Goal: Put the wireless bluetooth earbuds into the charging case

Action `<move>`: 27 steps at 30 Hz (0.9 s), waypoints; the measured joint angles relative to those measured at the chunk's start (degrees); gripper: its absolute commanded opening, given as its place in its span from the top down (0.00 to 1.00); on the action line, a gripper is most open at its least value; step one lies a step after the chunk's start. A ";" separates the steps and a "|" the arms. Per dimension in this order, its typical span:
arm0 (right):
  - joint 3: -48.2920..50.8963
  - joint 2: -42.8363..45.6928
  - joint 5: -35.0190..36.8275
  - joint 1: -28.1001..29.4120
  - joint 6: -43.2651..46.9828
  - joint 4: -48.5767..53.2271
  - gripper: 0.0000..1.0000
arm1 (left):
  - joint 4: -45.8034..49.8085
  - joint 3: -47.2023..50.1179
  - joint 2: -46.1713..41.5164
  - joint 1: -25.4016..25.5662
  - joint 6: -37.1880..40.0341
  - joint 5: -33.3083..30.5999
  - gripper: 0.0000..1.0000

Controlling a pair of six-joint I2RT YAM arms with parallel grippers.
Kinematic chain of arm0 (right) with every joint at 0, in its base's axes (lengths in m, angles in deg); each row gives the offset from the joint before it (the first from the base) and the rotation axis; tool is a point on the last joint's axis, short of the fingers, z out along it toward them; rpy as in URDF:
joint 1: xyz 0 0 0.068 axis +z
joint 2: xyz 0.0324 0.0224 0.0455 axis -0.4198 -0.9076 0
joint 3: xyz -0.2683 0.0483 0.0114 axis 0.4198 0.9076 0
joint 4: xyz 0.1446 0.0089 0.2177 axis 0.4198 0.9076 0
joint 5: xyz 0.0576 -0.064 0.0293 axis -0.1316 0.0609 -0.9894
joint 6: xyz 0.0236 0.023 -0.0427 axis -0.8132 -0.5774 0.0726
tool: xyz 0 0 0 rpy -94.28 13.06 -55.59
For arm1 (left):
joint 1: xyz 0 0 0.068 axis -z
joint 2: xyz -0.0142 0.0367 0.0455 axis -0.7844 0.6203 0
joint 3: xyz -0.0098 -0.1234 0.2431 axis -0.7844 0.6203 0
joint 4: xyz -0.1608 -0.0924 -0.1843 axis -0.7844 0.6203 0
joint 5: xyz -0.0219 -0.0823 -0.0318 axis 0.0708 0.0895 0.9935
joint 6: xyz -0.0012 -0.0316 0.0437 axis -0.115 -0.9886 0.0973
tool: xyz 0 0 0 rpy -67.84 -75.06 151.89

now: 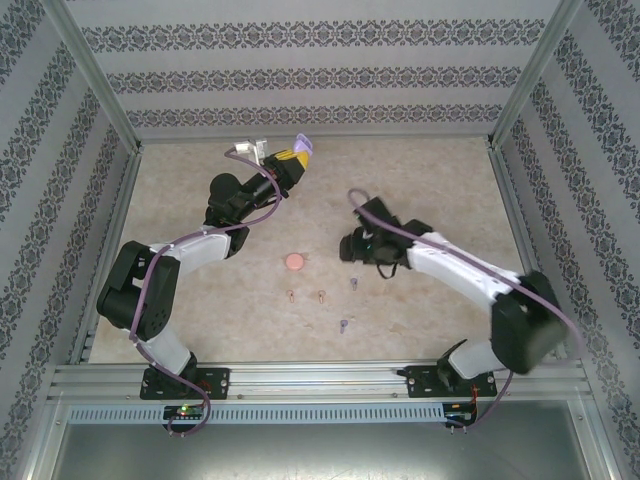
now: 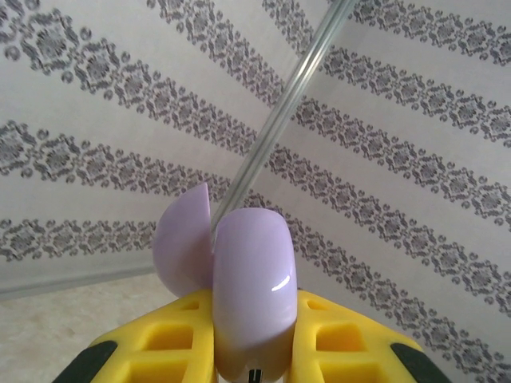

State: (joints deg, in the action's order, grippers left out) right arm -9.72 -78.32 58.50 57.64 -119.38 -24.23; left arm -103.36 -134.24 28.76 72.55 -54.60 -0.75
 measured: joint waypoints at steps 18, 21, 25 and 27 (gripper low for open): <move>-12.48 0.70 -31.34 -15.82 10.78 -18.23 0.55 | 6.78 -13.22 3.15 0.00 -13.64 23.43 1.00; -13.18 0.70 -33.27 -16.20 11.34 -19.23 0.56 | 8.04 -13.29 3.48 0.02 -14.19 24.65 1.00; -14.40 0.66 -34.95 -16.50 11.41 -20.13 0.57 | 9.16 -13.31 4.39 0.17 -14.32 25.31 1.00; -15.10 0.59 -35.45 -16.59 11.37 -20.52 0.57 | 9.49 -13.44 4.96 0.24 -14.45 25.59 1.00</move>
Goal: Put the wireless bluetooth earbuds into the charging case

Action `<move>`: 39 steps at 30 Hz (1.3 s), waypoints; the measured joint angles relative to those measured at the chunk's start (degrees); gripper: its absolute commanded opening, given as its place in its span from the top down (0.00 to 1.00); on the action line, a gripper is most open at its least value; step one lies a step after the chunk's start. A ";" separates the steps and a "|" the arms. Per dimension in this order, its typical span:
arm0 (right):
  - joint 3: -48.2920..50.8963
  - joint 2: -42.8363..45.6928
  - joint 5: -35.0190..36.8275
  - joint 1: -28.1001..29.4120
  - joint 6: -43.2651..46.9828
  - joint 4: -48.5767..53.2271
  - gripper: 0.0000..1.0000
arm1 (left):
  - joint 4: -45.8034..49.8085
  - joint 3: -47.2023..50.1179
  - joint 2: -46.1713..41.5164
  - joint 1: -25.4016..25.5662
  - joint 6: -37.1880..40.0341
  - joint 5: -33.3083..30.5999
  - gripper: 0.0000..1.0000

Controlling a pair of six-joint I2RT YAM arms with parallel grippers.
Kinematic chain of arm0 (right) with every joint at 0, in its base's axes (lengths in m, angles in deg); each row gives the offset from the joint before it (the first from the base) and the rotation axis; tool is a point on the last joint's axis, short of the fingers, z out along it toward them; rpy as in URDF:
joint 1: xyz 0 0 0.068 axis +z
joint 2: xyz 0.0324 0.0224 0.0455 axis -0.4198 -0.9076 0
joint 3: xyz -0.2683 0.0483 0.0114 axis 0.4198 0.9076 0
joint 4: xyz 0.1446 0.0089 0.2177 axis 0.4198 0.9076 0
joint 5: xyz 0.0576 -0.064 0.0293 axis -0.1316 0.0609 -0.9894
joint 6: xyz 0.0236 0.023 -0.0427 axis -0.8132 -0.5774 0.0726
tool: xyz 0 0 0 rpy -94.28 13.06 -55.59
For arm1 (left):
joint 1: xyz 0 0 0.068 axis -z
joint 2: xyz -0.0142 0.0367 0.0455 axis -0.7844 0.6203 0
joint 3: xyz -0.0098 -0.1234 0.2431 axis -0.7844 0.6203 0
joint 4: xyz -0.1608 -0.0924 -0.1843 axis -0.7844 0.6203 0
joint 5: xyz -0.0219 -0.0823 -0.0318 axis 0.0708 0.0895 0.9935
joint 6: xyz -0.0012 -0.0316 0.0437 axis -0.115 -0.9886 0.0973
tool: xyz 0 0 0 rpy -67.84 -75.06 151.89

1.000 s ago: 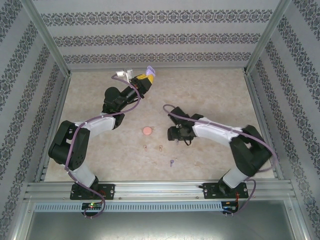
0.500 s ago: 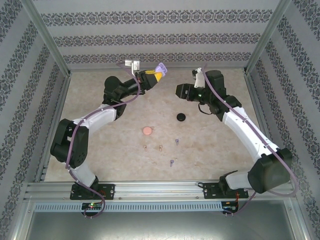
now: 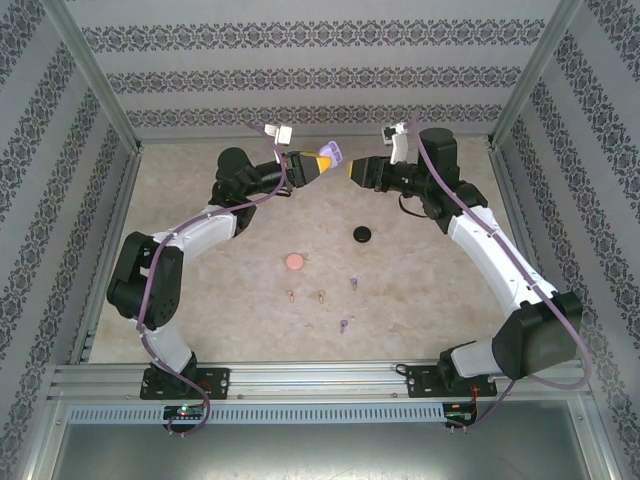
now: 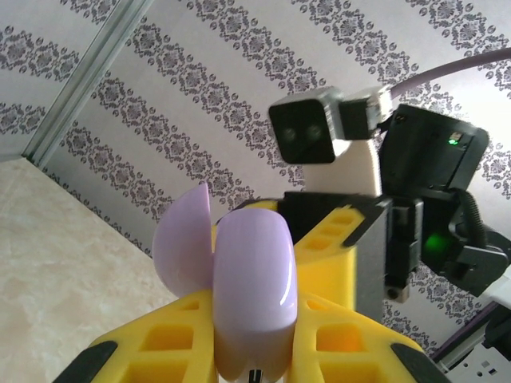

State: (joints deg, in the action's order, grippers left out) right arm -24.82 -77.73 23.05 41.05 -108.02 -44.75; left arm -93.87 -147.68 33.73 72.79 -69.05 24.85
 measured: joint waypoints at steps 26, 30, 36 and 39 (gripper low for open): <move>-1.81 -4.94 -2.23 0.00 -2.36 -3.10 0.66 | 2.34 -1.77 0.87 1.31 0.00 0.55 1.00; -2.47 -5.38 -2.23 -0.13 -2.64 -3.17 0.67 | 2.58 -1.86 0.90 1.42 0.02 0.66 1.00; -2.78 -5.49 -2.45 -0.39 -2.78 -3.04 0.70 | 2.60 -1.92 1.07 1.70 0.02 0.76 1.00; -2.84 -5.75 -2.95 -0.63 -2.80 -3.02 0.74 | 2.80 -2.19 1.29 1.70 0.02 0.79 1.00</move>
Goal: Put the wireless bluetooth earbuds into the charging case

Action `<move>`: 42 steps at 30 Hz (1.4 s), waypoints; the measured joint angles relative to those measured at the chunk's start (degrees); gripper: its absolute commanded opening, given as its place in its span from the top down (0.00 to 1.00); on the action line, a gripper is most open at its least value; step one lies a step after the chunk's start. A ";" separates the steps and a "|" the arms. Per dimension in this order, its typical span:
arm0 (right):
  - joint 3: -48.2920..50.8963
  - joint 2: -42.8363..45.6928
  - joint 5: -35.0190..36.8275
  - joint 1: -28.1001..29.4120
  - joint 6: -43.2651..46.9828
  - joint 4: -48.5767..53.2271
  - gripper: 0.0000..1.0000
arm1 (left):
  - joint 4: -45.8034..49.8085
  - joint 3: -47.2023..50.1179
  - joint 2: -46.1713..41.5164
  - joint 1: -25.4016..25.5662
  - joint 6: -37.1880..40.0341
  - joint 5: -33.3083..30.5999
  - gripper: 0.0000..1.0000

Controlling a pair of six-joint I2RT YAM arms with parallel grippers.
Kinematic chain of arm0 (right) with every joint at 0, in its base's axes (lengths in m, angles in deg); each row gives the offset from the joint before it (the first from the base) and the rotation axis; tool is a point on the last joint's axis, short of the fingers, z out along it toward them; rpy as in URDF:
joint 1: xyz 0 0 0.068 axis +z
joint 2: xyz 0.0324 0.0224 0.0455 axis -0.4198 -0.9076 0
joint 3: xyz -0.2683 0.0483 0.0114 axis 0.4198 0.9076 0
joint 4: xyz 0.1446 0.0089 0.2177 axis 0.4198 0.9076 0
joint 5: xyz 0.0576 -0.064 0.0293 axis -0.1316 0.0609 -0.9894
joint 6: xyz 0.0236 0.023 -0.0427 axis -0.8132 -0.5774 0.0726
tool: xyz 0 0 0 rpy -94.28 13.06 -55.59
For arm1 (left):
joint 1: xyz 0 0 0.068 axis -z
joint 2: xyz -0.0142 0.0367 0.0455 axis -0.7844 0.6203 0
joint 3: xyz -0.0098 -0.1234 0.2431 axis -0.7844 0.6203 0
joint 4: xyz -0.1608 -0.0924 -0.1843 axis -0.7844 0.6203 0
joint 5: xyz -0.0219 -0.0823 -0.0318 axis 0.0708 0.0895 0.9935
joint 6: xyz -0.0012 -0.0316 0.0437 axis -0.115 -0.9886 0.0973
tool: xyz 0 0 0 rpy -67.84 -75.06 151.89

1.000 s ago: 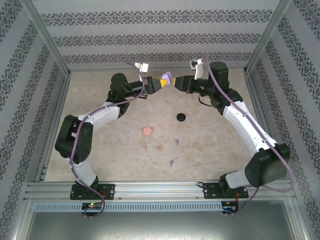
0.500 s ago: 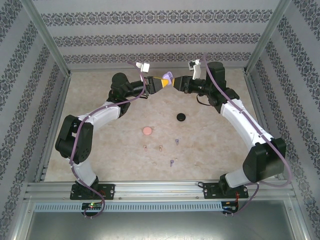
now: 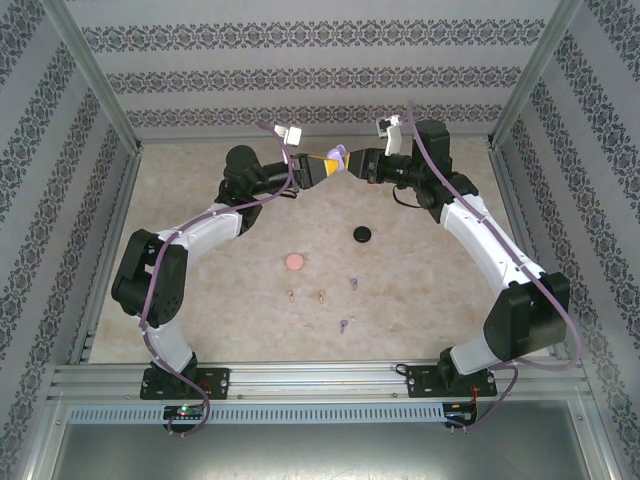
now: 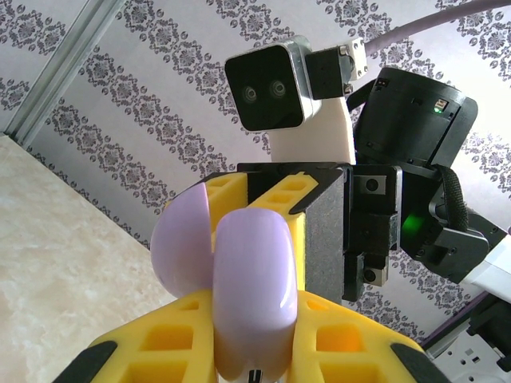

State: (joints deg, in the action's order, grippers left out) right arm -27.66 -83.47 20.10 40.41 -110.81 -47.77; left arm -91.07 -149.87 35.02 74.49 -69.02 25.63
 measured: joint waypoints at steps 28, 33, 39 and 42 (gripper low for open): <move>-0.26 -0.76 0.15 -0.74 0.37 0.96 1.00 | 4.90 -2.69 1.86 1.53 1.42 -1.92 0.63; -0.26 -0.46 0.92 -0.87 0.52 0.90 1.00 | 6.36 -2.69 1.86 1.97 2.08 -2.58 0.56; -0.24 -0.33 2.45 -1.97 0.52 0.98 1.00 | 9.01 -2.69 1.77 1.88 3.87 -3.63 0.53; -0.24 -0.33 3.17 -2.93 0.59 1.01 1.00 | 13.73 -2.69 0.92 1.27 6.62 -3.56 0.50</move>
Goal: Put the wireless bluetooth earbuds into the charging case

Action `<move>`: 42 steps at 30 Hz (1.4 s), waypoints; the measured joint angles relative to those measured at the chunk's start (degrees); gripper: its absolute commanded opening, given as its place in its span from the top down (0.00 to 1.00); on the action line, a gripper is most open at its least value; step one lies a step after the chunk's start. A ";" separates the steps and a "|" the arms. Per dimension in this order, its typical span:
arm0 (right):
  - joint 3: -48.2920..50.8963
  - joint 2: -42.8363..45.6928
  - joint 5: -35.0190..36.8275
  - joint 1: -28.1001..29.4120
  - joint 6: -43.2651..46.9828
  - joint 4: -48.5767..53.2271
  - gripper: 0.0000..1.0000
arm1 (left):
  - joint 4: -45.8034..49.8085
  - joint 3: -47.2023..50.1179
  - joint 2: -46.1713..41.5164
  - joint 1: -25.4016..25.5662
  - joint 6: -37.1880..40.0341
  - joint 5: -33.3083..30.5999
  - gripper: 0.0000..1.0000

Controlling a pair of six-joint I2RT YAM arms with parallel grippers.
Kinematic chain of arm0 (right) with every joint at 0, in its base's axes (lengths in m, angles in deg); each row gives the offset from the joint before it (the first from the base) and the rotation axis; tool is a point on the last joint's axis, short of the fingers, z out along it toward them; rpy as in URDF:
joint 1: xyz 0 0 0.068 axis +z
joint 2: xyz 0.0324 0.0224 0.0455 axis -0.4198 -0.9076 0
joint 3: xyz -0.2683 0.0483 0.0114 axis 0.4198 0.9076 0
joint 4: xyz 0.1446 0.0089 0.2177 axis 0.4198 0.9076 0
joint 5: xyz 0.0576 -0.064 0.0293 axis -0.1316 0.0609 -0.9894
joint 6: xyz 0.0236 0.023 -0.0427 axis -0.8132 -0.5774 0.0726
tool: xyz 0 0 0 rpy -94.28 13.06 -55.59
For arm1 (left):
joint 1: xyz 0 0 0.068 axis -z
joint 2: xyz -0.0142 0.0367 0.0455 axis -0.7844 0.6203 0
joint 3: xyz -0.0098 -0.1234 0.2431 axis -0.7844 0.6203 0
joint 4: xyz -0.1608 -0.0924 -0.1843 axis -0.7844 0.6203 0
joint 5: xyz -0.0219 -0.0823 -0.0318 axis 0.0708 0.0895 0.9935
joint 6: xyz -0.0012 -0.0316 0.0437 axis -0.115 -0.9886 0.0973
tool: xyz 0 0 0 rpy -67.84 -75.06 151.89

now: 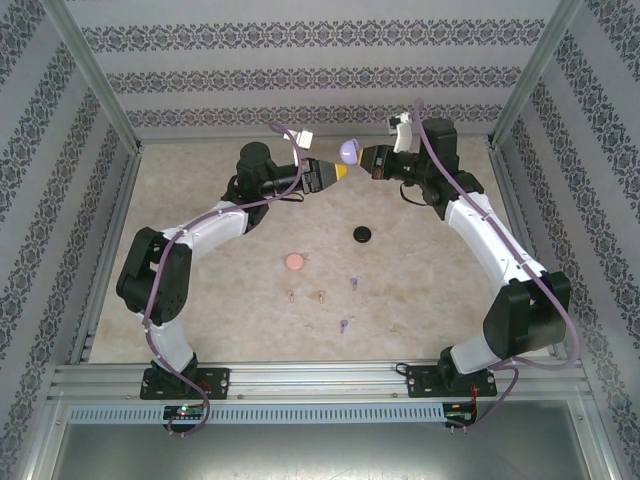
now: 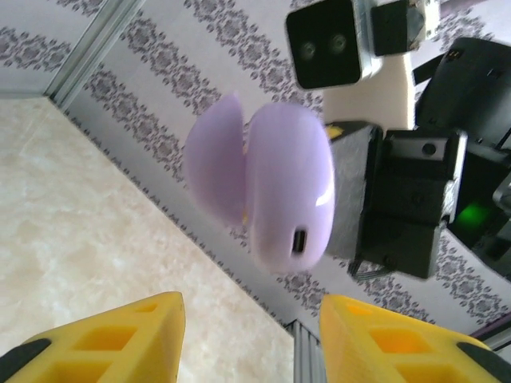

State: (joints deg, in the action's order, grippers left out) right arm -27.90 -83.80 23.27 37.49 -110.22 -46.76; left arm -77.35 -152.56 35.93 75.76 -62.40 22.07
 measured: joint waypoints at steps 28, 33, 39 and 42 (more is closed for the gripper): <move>-2.93 -7.67 -1.38 5.68 24.81 17.05 1.00 | 94.97 -41.16 15.04 -5.79 61.44 13.49 0.51; -3.72 -9.16 -1.36 7.10 25.00 17.70 1.00 | 96.39 -41.22 15.04 -5.79 62.93 15.23 0.52; -4.63 -9.60 -1.36 7.50 25.00 17.90 1.00 | 97.50 -41.22 15.58 -5.84 64.37 16.28 0.53; -4.83 -9.90 -1.36 7.76 25.00 17.92 1.00 | 97.74 -41.22 16.02 -5.84 64.65 16.70 0.54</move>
State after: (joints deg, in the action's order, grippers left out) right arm -32.73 -93.70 21.91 45.25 -85.22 -28.84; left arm 20.40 -193.78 51.95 69.93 2.25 38.77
